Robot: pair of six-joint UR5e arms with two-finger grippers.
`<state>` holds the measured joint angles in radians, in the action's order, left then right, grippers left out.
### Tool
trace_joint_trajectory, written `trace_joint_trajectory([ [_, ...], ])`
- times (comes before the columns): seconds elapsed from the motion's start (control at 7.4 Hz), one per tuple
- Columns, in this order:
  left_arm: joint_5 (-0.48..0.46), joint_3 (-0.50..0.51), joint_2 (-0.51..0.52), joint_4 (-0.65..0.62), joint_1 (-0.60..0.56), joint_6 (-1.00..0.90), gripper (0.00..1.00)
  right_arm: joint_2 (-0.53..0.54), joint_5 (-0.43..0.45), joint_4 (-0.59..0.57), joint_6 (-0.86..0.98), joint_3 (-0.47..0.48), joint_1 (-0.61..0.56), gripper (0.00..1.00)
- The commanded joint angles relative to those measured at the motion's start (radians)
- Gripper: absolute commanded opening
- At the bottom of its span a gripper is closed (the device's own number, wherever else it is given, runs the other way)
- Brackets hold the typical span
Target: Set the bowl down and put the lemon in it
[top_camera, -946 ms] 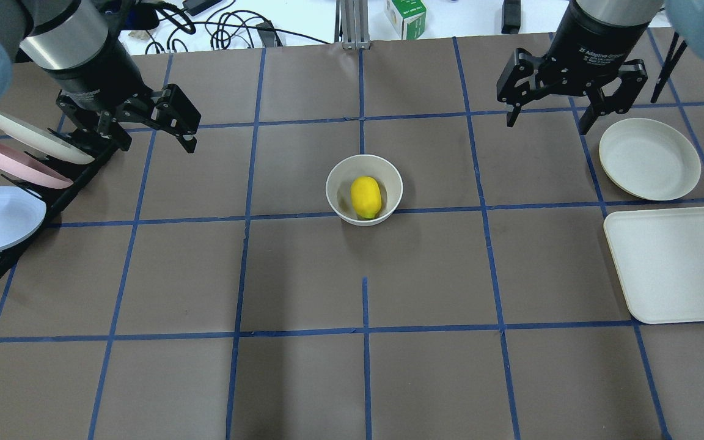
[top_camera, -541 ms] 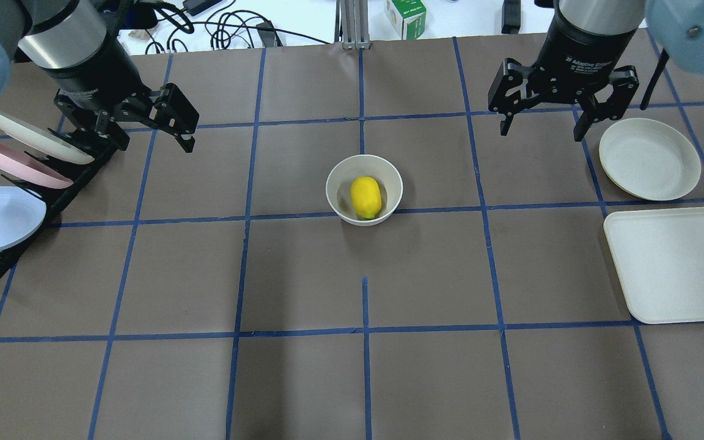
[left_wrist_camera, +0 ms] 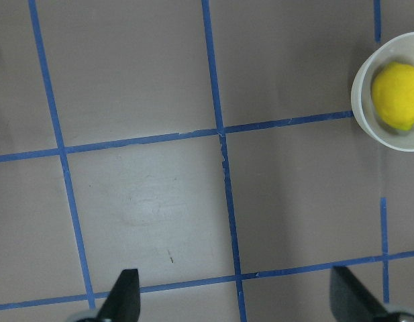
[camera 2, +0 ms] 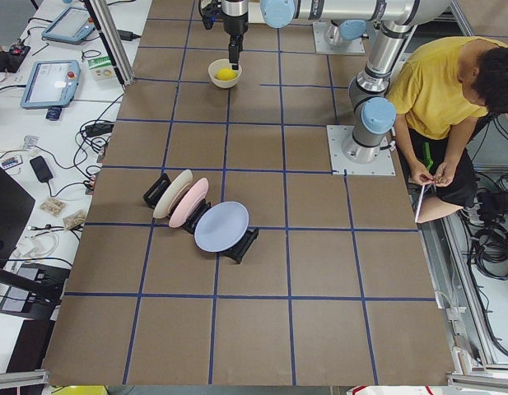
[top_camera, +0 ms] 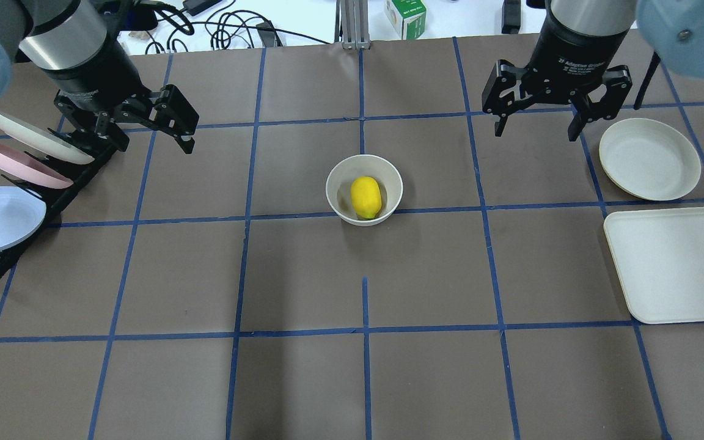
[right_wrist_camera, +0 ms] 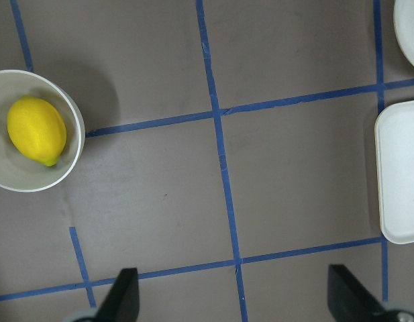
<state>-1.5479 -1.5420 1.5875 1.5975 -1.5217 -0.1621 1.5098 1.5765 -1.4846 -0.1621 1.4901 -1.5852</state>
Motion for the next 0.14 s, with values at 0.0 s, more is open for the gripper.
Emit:
trace_joint_trajectory([
  [0.0,0.000,-0.003,0.000,-0.001,0.000,-0.001,1.00,0.000,0.002,0.004,0.003,0.001,0.002,1.00],
])
